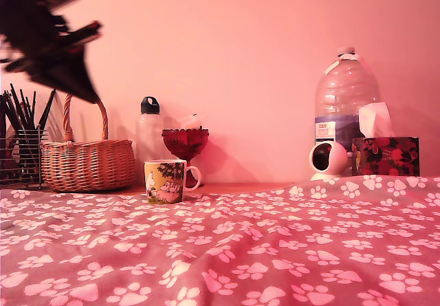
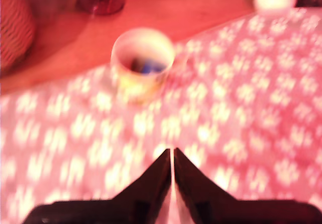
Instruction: Pick the coffee capsule and then drop it inside the coffee cup in front of you
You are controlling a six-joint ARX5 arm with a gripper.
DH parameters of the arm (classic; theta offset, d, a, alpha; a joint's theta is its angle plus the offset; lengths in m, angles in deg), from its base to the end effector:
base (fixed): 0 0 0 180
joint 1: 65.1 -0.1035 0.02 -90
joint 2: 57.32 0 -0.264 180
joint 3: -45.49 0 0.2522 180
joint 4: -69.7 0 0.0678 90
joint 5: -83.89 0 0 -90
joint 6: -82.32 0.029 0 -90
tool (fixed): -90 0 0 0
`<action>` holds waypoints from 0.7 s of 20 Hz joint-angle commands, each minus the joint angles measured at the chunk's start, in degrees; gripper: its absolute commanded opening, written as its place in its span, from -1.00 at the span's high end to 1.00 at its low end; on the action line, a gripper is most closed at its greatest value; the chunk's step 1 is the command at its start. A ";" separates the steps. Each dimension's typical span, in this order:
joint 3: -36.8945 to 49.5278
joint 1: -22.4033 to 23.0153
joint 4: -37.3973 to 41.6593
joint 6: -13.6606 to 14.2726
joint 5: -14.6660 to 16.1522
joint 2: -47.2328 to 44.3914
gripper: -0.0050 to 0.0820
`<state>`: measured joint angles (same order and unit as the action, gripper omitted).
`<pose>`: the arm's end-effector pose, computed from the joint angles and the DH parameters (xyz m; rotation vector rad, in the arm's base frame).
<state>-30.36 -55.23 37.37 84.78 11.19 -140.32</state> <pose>0.3057 -0.0619 0.2734 -0.0046 0.6839 -0.4699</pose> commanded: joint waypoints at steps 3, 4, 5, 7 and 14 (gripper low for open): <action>9.77 -3.45 4.76 -1.44 -0.31 6.21 0.93; 11.93 -4.46 5.95 -1.46 -0.22 7.58 0.93; 13.90 -5.29 7.02 -1.49 -0.24 8.85 0.93; 17.75 -6.54 9.86 -1.68 -0.24 11.91 0.93; 31.93 -7.23 23.04 -4.90 -2.12 22.25 0.93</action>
<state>-1.00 -62.25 59.10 80.47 9.22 -118.40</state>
